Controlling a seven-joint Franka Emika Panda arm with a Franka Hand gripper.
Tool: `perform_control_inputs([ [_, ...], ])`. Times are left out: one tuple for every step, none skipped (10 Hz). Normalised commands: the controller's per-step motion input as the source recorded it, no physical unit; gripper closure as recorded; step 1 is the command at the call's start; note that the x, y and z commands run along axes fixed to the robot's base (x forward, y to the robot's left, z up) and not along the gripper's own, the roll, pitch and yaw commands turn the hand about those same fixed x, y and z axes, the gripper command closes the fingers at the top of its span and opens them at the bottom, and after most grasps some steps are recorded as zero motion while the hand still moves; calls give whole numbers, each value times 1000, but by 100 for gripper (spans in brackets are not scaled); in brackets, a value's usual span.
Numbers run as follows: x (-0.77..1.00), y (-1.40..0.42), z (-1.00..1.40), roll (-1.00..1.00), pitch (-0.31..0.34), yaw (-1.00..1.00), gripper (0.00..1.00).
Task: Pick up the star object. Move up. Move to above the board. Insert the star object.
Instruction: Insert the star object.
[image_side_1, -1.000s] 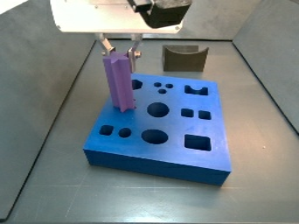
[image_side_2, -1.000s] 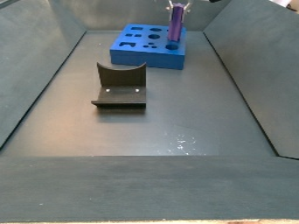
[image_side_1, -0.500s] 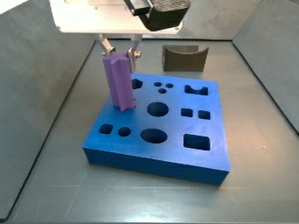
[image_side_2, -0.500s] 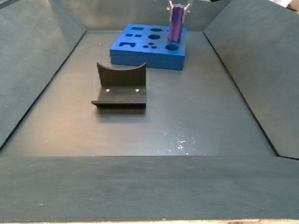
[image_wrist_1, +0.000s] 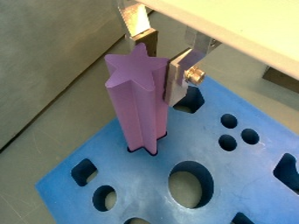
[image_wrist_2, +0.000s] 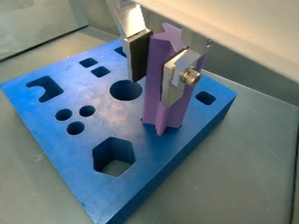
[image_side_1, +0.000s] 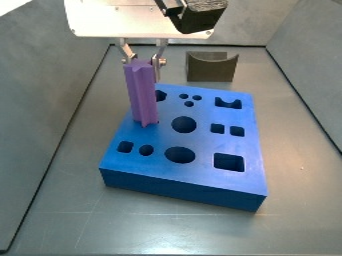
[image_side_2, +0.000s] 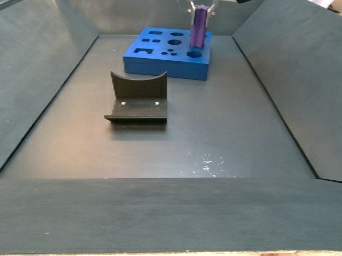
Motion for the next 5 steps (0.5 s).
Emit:
perform_control_inputs([
  [43,-223,-883,223,-79,0,100],
  [74,-180,-886,207,-66,0,100],
  [0,0,0,11,0,0,100],
  [0,-6,-131,0,-129,0,100],
  [6,0,-757,-41,-217,0,100],
])
